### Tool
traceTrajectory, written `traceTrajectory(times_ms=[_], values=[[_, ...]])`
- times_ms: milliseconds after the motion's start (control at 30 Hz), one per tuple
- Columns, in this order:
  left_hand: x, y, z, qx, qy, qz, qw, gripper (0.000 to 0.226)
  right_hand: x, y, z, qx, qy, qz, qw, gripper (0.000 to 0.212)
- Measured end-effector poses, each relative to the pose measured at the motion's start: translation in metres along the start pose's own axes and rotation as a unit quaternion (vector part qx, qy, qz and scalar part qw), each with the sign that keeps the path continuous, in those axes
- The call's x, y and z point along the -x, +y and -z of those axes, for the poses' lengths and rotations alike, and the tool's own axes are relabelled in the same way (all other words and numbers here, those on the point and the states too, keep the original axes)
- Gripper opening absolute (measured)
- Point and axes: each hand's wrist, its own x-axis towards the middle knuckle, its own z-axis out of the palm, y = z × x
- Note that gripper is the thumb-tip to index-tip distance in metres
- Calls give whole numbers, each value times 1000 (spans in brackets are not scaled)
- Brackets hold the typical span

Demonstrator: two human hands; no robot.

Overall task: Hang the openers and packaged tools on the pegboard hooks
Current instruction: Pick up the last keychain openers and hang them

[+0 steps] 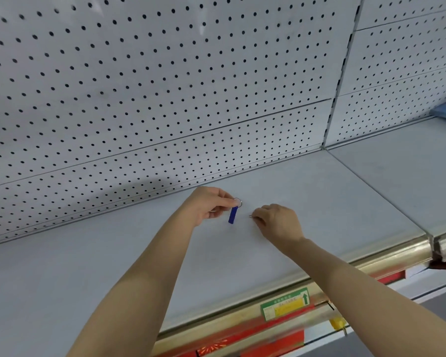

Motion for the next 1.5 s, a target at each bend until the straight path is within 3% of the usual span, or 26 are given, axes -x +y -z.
traceTrajectory(times_ms=[100, 200, 300, 433, 700, 900, 1167, 1500], values=[[14, -4, 6, 12, 2, -23, 1000, 21, 8, -14, 11, -173, 17, -183, 968, 10], [33, -9, 9, 44, 16, -44, 998, 17, 11, -32, 31, -362, 33, -289, 886, 8], [58, -13, 13, 75, 42, -73, 994, 15, 17, -51, 56, -475, 36, -297, 827, 8], [99, -14, 19, 101, 76, -110, 986, 17, 26, -77, 86, -536, 59, -277, 795, 7], [212, -24, 25, 192, 145, -174, 955, 12, 79, -157, 137, -609, 74, -209, 761, 7], [291, -22, 48, 199, 181, -223, 937, 14, 97, -228, 172, -636, 69, -183, 746, 9], [362, -7, 108, 199, 219, -282, 913, 11, 85, -319, 207, -654, 57, -116, 745, 11], [403, 5, 216, 177, 255, -329, 892, 7, 49, -435, 199, -666, 60, -71, 740, 11]])
